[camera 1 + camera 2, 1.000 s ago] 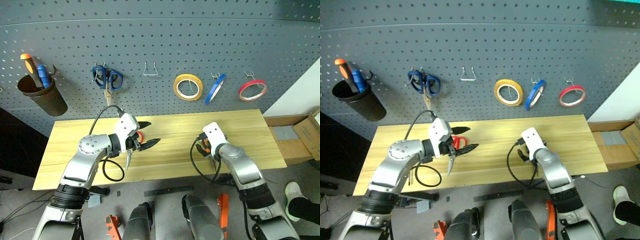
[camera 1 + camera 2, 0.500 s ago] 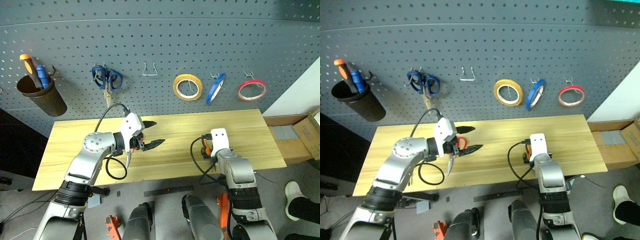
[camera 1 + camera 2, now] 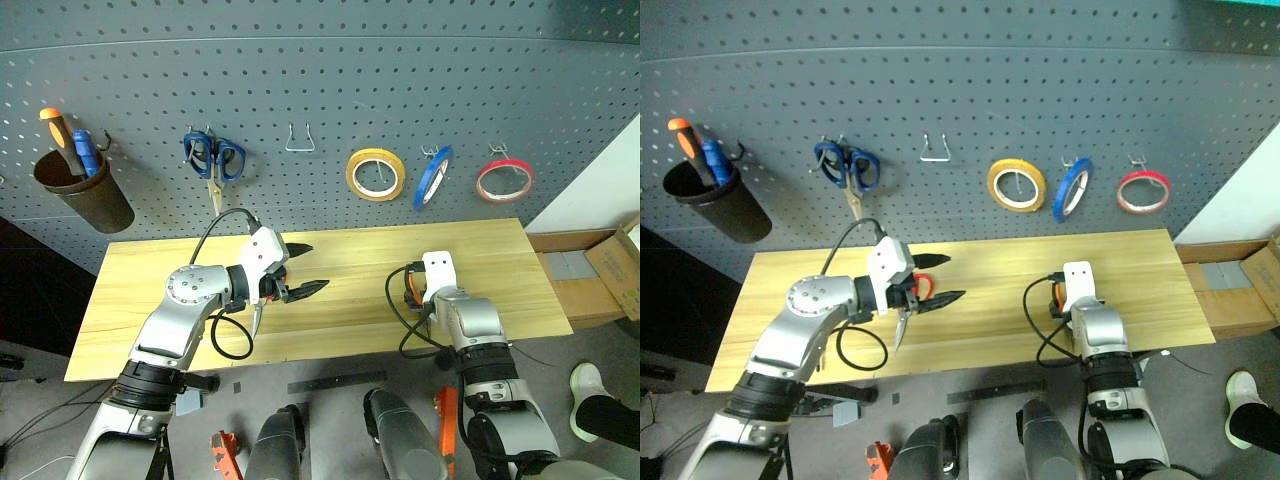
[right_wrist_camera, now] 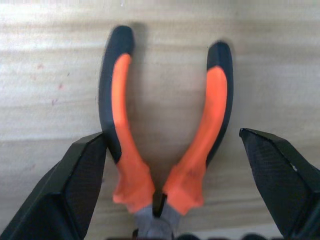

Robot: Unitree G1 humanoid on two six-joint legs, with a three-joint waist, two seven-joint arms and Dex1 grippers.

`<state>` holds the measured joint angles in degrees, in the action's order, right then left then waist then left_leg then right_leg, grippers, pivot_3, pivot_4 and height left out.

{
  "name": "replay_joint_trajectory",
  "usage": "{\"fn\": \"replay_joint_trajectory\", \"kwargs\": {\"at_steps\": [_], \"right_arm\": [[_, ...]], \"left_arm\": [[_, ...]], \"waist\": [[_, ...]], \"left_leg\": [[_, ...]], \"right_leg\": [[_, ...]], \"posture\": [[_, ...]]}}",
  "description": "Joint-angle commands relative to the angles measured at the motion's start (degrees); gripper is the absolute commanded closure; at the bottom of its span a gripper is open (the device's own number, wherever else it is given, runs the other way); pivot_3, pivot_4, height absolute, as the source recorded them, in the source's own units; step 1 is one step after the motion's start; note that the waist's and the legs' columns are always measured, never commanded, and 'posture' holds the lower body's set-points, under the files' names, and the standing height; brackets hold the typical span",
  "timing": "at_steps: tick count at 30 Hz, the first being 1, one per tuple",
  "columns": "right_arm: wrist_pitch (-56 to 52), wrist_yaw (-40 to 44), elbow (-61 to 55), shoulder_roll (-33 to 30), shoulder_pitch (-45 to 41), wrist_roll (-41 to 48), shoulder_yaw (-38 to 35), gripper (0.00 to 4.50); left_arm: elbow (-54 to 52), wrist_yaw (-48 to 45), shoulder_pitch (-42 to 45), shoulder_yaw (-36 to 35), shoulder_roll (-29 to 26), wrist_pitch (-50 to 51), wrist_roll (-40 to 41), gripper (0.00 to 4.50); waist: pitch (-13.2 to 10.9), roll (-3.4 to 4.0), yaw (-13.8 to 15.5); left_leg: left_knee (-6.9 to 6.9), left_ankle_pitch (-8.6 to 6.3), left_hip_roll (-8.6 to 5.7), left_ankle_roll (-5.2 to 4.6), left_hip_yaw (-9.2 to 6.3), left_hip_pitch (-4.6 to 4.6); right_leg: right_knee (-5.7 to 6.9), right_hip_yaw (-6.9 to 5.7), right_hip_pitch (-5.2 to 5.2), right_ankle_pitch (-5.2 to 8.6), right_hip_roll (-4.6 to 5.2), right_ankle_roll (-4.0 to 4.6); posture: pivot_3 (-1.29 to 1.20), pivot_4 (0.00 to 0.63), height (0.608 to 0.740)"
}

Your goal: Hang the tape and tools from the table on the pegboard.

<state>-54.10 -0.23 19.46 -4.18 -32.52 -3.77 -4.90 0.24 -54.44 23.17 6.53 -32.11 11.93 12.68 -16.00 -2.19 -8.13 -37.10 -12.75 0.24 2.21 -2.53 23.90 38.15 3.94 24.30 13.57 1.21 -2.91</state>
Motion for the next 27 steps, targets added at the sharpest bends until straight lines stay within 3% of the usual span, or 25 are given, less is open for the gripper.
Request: {"fn": "replay_joint_trajectory", "kwargs": {"at_steps": [1,8,18,27], "right_arm": [[-0.7,-0.1,1.4,-0.4,0.1,0.4,0.2,0.20],[-4.0,-0.4,0.7,1.1,0.7,1.8,-0.4,1.92],[-0.8,2.3,-5.9,2.2,1.6,1.4,4.9,2.00],[-3.3,6.6,-36.4,3.6,10.5,1.9,17.4,2.04]], "left_arm": [[-0.5,-0.1,0.5,-0.2,0.2,-1.4,-0.1,0.70],[-0.4,-0.1,-0.1,-0.5,0.0,-1.5,-0.1,0.70],[-1.9,1.7,-2.1,-3.4,-0.3,0.9,1.7,0.70],[-4.4,7.7,-8.3,-15.8,-1.6,7.3,8.2,0.70]], "waist": [[0.1,0.00,0.0],[0.2,-0.05,0.0],[0.4,-0.09,-0.1],[0.4,-0.08,0.0]], "left_leg": [[0.00,0.00,0.01,0.00,0.00,-0.01],[0.00,0.00,0.00,0.00,0.01,-0.02],[0.01,0.00,0.04,0.00,0.00,-0.04],[0.07,-0.01,0.12,0.01,-0.23,0.02]], "right_leg": [[0.00,-0.01,-0.01,0.00,0.00,0.00],[-0.01,-0.01,-0.03,0.00,-0.01,0.00],[-0.02,0.00,-0.03,0.00,-0.03,0.00],[-0.05,-0.01,0.07,0.01,-0.06,-0.01]], "posture": [[-0.17,0.230,0.740],[-0.18,0.229,0.740],[-0.17,0.226,0.740],[-0.16,0.226,0.740]]}}
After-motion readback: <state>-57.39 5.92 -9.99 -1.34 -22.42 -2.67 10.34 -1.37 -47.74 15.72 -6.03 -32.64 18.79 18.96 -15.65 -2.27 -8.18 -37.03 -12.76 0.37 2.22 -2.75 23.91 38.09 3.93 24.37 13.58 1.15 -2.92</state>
